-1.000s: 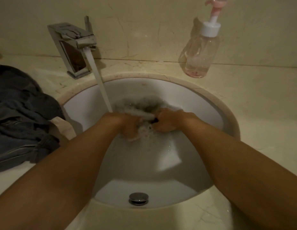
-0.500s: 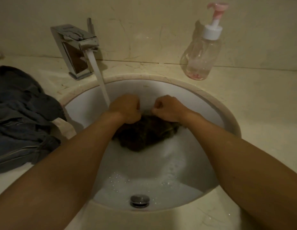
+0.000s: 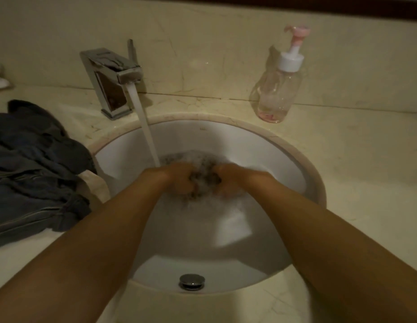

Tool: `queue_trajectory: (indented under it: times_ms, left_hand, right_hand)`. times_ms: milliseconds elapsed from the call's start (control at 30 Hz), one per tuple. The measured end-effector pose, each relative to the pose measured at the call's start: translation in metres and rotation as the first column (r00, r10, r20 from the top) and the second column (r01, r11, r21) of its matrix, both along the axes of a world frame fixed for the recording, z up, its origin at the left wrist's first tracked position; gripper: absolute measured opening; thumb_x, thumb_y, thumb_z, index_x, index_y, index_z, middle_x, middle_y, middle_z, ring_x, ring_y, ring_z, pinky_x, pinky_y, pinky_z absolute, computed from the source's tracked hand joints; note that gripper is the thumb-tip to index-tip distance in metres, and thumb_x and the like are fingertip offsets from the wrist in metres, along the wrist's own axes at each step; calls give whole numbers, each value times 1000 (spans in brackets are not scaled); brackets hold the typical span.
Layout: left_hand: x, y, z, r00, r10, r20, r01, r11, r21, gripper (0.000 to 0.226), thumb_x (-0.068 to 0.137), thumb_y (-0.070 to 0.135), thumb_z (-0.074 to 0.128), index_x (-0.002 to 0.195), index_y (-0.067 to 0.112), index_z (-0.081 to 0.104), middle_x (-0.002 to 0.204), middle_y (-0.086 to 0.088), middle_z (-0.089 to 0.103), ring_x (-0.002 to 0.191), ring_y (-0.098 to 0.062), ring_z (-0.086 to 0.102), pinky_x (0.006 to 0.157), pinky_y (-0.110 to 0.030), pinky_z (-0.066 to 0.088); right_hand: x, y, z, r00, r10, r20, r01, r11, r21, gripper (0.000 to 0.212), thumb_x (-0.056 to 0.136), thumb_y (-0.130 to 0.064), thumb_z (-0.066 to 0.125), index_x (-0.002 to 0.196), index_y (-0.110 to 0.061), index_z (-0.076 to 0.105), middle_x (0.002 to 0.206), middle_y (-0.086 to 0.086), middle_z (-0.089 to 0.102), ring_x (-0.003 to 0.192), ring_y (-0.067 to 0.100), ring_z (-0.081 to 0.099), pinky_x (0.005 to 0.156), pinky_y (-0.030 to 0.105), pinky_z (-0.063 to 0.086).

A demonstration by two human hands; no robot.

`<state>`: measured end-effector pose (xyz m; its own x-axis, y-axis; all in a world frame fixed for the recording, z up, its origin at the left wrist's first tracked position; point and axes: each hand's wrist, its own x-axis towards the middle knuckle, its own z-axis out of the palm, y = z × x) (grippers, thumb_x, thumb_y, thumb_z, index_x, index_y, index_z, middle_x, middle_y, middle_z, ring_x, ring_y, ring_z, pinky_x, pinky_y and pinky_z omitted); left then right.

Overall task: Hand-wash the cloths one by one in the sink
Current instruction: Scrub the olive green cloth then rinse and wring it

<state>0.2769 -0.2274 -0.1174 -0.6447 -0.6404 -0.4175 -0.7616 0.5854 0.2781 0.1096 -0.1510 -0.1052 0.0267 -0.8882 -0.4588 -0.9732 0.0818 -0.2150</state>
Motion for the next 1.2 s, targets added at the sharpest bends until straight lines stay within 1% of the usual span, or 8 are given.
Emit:
queue_trajectory:
  times_ms: [100,167,267,433,567,700,933,1200]
  left_hand:
    - [6,2,16,997,58,-48,-55,997,58,28,98,31,56,117,13,68,122,-10,64,113,-31,59,101,-43,47]
    - [13,6,34,993,101,-64,-99,995,31,32,101,32,54,127,16,65,131,-5,59,120,-28,53,107,-40,41]
    - [34,10,62,964,175,-198,-176,984,16,31,101,28,56,130,20,63,129,-1,59,117,-22,53,99,-34,41]
    - [73,9,119,907,264,-330,-318,940,-123,34,99,36,59,128,20,61,121,-2,59,109,-19,55,92,-34,45]
    - [114,-9,167,851,349,-392,-460,856,-237,30,97,41,58,107,15,70,107,-11,69,98,-30,63,85,-42,51]
    - [141,-39,199,778,423,-463,-582,762,-282,73,90,62,60,143,15,46,133,-10,59,117,-32,57,92,-38,45]
    - [153,-90,210,849,356,-391,-437,888,-140,104,74,73,64,157,25,25,157,-5,38,139,-27,42,107,-41,37]
    - [153,-108,207,895,287,-342,-332,940,-80,98,69,76,55,152,27,36,150,2,43,127,-19,43,101,-37,35]
  right_hand:
    - [-5,12,18,982,-19,188,14,999,32,17,92,-31,69,101,-18,74,97,2,69,86,20,66,77,33,54]
    - [-10,19,32,950,-89,300,111,992,-55,29,95,-35,68,115,-15,73,115,5,69,101,23,66,92,38,55]
    - [-3,25,57,889,-172,424,266,948,-174,56,96,-41,69,141,-11,57,134,5,61,117,23,61,104,39,51]
    - [33,4,111,835,-131,534,353,872,-338,61,90,-54,72,134,-13,58,124,3,62,113,24,62,97,40,54]
    - [65,-21,161,785,-50,618,349,860,-373,76,89,-57,72,142,-7,52,134,11,60,121,29,60,105,42,52]
    - [90,-55,192,754,29,656,306,868,-390,85,89,-56,72,153,-11,40,150,11,49,128,21,54,98,29,46]
    - [108,-135,192,802,44,596,200,920,-337,99,83,-59,78,158,-12,31,156,10,45,128,20,50,113,40,43]
    - [105,-159,180,773,48,633,209,923,-324,113,75,-53,87,162,-17,23,158,8,45,137,25,51,117,44,42]
